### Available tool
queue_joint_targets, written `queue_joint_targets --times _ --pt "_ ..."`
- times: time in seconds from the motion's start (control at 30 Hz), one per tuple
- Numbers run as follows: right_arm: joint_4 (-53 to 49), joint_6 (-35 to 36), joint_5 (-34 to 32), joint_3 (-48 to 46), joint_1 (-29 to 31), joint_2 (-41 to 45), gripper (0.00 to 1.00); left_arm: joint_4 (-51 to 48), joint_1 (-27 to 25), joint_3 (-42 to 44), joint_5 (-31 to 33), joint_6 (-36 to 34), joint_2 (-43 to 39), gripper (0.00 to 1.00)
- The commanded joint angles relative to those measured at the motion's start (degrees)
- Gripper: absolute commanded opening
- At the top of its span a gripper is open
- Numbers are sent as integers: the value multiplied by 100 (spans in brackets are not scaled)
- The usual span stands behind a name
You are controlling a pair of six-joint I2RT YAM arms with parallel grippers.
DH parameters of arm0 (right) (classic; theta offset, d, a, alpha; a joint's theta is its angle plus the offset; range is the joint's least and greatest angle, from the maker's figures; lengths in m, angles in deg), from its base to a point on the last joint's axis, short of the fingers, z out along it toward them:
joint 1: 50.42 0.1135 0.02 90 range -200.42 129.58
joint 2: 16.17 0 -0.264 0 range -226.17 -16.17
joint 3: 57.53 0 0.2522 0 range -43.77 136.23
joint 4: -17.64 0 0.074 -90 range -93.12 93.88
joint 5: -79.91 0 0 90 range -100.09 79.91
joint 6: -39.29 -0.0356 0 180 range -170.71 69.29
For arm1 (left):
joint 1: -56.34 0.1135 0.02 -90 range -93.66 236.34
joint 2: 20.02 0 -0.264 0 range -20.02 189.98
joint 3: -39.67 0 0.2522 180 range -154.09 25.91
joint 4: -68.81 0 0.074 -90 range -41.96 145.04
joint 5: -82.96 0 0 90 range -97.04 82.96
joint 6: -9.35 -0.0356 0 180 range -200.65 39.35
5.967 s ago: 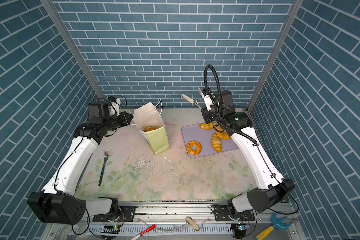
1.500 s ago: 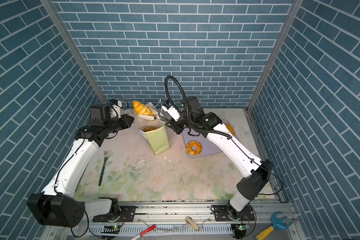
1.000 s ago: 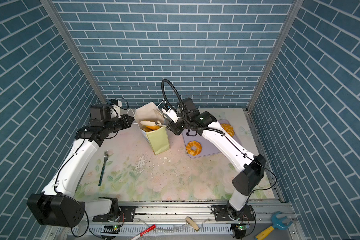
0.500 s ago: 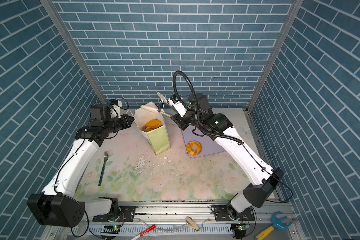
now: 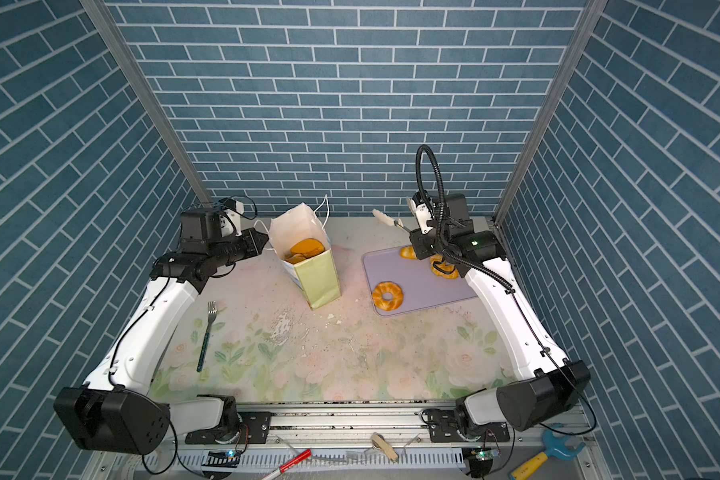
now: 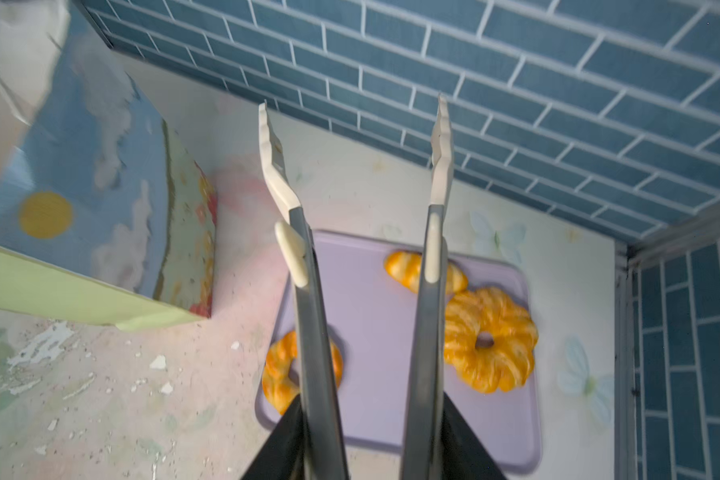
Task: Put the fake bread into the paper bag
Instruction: 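Move the open tongs back over the tray with the right gripper, then lower the tongs onto the orange ring donut and pinch its rim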
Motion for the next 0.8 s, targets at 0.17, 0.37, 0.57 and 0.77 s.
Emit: queue_joint_targets --times 0.17,0.37,0.57,0.77 --pt "-1256 -282 352 -238 -171 -494 46 -95 -35 -175 -38 -122 34 15" --pt "-1823 -222 574 -269 -172 -988 44 -131 -35 -259 -43 -133 94 15" --pt "-1997 -144 685 -249 -171 -1175 43 -139 -34 -222 -40 -141 78 15" --pt "-2226 -26 549 -293 -173 -1235 41 -122 -35 -144 -14 -127 7 15"
